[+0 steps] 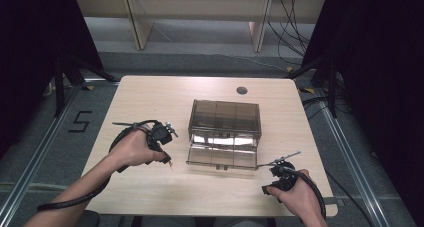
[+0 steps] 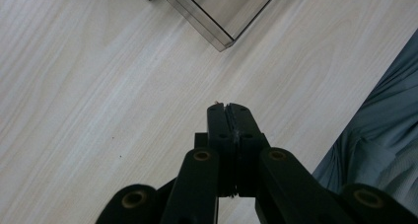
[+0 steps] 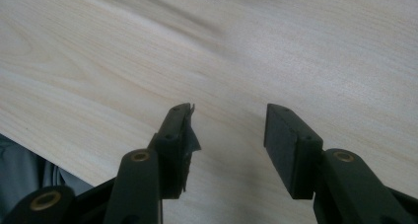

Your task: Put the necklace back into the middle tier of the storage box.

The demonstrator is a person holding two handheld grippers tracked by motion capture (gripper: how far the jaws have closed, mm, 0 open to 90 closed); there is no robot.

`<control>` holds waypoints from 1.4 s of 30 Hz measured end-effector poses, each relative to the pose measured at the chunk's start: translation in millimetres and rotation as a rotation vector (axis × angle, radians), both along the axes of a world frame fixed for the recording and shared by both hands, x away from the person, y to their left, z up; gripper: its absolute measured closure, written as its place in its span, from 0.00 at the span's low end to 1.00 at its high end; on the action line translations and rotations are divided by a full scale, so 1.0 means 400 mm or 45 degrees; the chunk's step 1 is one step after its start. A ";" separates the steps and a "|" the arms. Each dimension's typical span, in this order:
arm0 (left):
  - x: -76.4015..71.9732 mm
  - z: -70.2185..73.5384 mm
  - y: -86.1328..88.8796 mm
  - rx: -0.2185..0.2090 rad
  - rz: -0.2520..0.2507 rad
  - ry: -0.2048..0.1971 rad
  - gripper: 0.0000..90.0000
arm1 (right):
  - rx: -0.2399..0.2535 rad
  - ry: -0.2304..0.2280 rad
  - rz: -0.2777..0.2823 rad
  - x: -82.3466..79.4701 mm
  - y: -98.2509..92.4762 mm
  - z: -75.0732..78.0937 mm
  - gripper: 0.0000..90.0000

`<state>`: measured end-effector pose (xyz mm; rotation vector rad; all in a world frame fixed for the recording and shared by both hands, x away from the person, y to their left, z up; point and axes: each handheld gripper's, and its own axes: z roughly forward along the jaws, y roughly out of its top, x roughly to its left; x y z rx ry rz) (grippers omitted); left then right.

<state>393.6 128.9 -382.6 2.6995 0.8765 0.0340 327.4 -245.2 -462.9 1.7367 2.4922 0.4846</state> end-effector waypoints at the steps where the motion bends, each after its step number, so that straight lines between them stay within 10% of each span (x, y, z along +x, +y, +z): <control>1: 0.003 0.003 -0.002 -0.007 0.005 -0.005 0.98 | -0.010 0.010 -0.013 0.000 -0.001 -0.001 0.60; 25: 0.025 0.033 -0.019 -0.026 0.017 -0.004 0.98 | 0.048 -0.109 -0.058 -0.012 -0.018 -0.001 0.66; 42: 0.033 0.051 -0.037 -0.033 0.027 0.007 0.98 | -0.019 -0.147 -0.096 -0.029 -0.001 0.010 0.86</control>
